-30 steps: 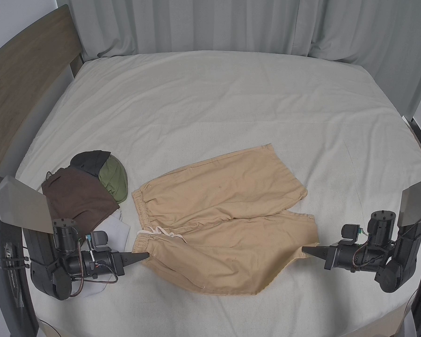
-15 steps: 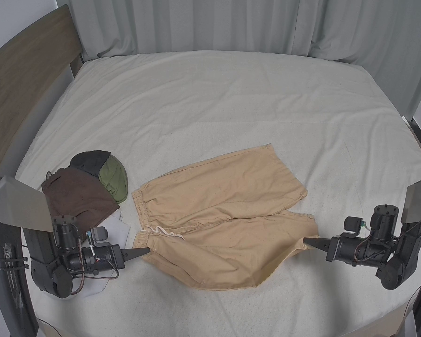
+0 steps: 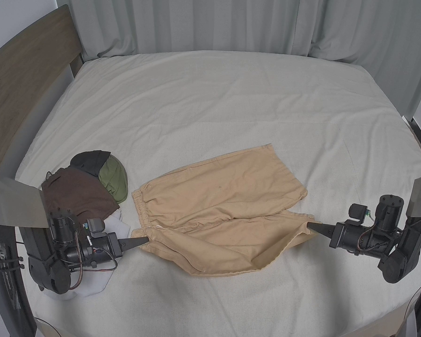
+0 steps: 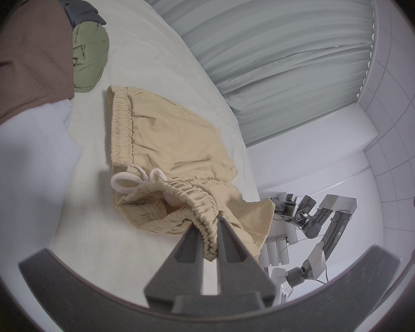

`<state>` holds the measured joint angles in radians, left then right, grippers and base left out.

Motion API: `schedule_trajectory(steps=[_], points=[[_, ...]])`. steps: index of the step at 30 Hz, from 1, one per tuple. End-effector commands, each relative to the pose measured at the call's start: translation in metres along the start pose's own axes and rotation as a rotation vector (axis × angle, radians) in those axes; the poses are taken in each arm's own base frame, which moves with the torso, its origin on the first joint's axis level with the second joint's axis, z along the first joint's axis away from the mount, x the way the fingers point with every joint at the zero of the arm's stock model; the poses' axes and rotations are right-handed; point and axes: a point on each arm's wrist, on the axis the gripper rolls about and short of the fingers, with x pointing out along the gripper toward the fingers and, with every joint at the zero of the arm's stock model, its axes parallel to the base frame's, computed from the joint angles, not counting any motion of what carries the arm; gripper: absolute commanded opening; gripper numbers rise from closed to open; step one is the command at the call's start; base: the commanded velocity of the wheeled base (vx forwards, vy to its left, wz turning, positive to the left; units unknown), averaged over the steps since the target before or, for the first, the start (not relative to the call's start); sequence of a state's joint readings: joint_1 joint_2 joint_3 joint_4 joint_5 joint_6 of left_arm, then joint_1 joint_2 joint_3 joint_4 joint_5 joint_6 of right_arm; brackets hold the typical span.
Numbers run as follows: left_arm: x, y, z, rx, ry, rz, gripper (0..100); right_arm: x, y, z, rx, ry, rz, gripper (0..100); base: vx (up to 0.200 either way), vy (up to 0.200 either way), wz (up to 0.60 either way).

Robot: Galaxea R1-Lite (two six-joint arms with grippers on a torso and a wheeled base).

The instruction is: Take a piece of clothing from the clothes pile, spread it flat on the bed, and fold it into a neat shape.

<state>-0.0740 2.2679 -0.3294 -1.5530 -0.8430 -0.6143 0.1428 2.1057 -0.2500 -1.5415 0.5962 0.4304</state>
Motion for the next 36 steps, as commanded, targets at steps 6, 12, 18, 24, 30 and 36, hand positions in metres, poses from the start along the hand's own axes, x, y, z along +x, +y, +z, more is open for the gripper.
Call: schedule_trajectory(steps=[6, 12, 18, 24, 30, 36], points=[[0.001, -0.001, 0.004, 0.012, -0.02, 0.006, 0, 0.001, 0.002, 0.008, -0.015, -0.03, 0.013, 0, 0.0, 0.0, 0.0], [0.004, -0.002, 0.008, -0.028, -0.041, 0.013, 0, 0.006, 0.002, 0.013, -0.003, -0.06, 0.0, 0, 0.0, 0.0, 0.0], [0.004, -0.001, 0.008, -0.035, -0.044, 0.015, 0, 0.009, 0.003, 0.017, 0.002, -0.074, 0.007, 0, 0.0, 0.0, 0.0], [0.005, -0.001, 0.01, -0.039, -0.048, 0.012, 0, 0.011, 0.003, 0.019, -0.002, -0.082, 0.01, 0, 0.0, 0.0, 0.0], [0.006, -0.001, 0.015, -0.029, -0.075, 0.023, 0, 0.014, 0.006, 0.023, -0.017, -0.108, -0.004, 0, 0.0, 0.0, 0.0], [0.005, 0.0, 0.018, -0.023, -0.089, 0.026, 0, 0.019, 0.008, 0.028, -0.032, -0.129, 0.006, 0, 0.0, 0.0, 0.0]])
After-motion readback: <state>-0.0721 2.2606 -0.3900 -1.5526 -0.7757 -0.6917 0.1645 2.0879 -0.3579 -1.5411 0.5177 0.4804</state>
